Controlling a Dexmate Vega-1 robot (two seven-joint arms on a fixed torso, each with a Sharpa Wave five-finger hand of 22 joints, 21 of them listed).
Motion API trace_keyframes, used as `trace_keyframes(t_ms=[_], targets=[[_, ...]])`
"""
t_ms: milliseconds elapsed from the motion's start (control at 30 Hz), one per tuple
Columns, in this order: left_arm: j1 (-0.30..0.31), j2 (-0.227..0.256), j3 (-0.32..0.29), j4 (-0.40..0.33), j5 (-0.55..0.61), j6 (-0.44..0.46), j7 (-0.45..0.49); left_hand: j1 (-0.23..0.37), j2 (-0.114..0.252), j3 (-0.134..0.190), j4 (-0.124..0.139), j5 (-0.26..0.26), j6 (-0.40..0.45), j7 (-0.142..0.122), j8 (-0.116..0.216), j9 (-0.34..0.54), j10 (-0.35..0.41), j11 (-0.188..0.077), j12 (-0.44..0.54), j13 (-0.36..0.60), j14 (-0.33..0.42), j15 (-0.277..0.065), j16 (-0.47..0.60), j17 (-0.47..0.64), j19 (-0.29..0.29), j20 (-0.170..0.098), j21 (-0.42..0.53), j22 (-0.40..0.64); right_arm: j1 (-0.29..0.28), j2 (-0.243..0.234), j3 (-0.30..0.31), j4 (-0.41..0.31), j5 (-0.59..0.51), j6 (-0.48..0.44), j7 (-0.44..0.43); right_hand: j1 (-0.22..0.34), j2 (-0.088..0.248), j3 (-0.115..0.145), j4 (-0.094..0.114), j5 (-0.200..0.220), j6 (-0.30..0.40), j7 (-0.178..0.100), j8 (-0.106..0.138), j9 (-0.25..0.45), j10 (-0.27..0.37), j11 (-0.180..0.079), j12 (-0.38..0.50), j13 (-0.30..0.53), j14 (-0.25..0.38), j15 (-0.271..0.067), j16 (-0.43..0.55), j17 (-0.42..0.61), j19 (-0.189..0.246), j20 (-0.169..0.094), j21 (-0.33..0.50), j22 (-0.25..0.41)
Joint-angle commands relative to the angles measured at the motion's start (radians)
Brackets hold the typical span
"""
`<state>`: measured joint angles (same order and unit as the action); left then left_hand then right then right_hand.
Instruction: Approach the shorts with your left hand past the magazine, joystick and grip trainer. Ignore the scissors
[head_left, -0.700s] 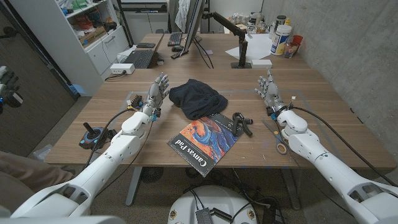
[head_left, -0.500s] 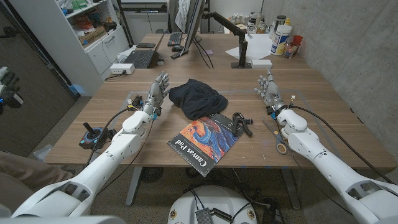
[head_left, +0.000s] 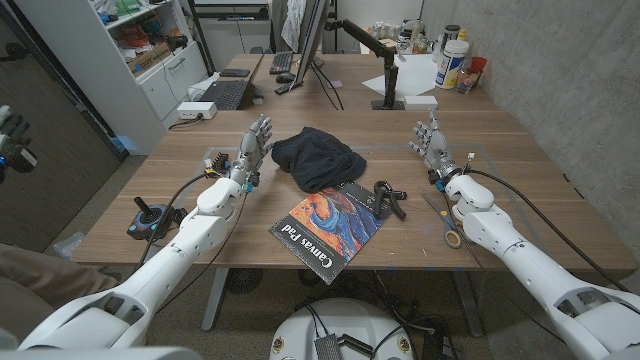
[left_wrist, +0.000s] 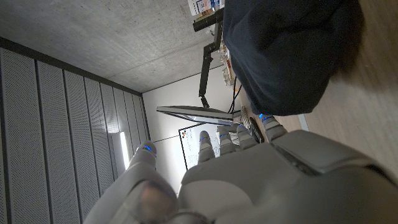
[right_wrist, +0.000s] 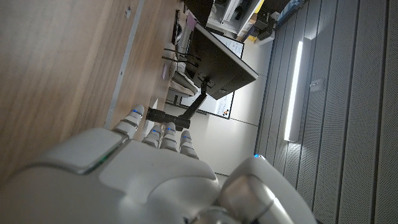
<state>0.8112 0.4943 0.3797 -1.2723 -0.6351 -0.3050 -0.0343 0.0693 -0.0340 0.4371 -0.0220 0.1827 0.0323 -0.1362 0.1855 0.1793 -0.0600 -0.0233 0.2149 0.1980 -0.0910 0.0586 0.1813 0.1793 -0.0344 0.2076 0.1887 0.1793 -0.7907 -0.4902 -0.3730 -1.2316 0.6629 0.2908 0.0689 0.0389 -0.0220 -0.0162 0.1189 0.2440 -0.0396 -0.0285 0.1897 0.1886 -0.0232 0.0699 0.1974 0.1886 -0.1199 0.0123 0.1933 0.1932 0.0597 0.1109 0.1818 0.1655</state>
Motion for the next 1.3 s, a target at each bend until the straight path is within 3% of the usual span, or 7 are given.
trace_keyframes(t_ms=[33,767,1300], targets=[[0.007,0.003,-0.001,-0.012,0.015,-0.017,0.013,0.01,0.005,0.007,-0.002,0.003,0.001,-0.006,0.007,0.003,-0.006,0.001,0.003,0.001,-0.008,-0.001,0.006,0.004,0.003,0.007,0.007,0.004,0.0,-0.001,0.003,0.0,0.002,0.007,0.004,0.012,0.003,-0.002,0.003,0.006,-0.008,0.002,0.006,0.002,-0.004,0.006,0.005,0.005,-0.01,-0.002,0.005,0.002,0.002,0.005,0.004,0.004],[-0.004,0.012,0.015,-0.014,0.075,-0.044,0.032,0.011,0.006,0.006,-0.006,0.002,0.005,-0.007,0.008,0.003,-0.008,0.002,0.003,0.001,-0.016,-0.005,0.004,0.004,0.002,0.007,0.007,0.003,-0.025,-0.014,0.013,-0.031,0.005,0.011,-0.009,0.013,0.005,-0.004,0.002,0.006,-0.007,0.002,0.007,0.002,-0.004,0.004,0.005,0.005,-0.012,-0.002,0.004,0.002,0.002,0.005,0.004,0.004],[-0.004,0.045,0.034,-0.053,0.19,-0.074,0.09,0.013,0.008,0.007,-0.009,0.002,0.012,-0.005,0.009,0.003,-0.008,0.001,0.002,0.001,-0.033,-0.006,0.0,0.004,-0.006,0.007,0.005,0.003,-0.041,-0.027,0.016,-0.052,0.003,0.01,-0.013,0.015,0.008,-0.005,0.001,0.006,-0.006,0.002,0.007,0.002,-0.006,0.006,0.004,0.005,-0.013,-0.002,0.004,0.002,0.001,0.004,0.004,0.004]])
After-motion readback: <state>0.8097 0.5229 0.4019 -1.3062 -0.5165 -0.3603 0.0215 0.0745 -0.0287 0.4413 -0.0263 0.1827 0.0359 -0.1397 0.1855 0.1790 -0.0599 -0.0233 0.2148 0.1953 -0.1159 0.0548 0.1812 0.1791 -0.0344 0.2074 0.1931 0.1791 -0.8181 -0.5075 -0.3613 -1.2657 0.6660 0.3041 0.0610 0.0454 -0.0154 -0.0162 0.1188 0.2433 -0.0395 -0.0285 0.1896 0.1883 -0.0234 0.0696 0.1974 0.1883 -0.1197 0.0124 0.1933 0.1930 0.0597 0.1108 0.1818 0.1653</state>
